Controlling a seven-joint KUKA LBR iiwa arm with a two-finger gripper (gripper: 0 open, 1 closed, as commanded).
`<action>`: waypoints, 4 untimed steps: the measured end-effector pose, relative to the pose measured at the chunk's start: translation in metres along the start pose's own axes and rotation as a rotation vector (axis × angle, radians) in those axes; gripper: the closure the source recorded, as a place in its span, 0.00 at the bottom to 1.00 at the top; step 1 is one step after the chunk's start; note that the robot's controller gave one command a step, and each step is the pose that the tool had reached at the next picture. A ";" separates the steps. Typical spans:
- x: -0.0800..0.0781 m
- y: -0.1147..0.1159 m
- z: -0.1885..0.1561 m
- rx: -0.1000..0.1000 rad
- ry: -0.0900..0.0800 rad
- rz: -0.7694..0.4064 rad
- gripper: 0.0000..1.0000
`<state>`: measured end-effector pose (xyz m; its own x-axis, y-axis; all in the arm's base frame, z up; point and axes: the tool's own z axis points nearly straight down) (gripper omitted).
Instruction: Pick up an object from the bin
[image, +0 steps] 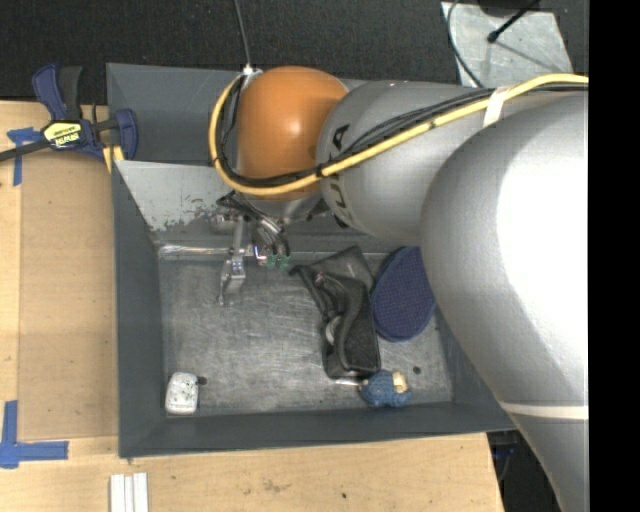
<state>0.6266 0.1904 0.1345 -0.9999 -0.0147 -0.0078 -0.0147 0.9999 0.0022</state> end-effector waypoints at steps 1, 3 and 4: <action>0.009 -0.095 -0.046 0.005 0.002 0.040 0.00; -0.003 0.038 -0.002 -0.003 -0.001 -0.149 0.00; 0.001 0.021 0.061 0.003 0.009 -0.025 0.00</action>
Offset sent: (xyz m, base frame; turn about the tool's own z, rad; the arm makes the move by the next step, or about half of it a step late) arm -0.0097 -0.0889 0.0424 0.0321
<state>0.6255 0.2111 0.0740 -0.9992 -0.0395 0.0016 -0.0395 0.9992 -0.0004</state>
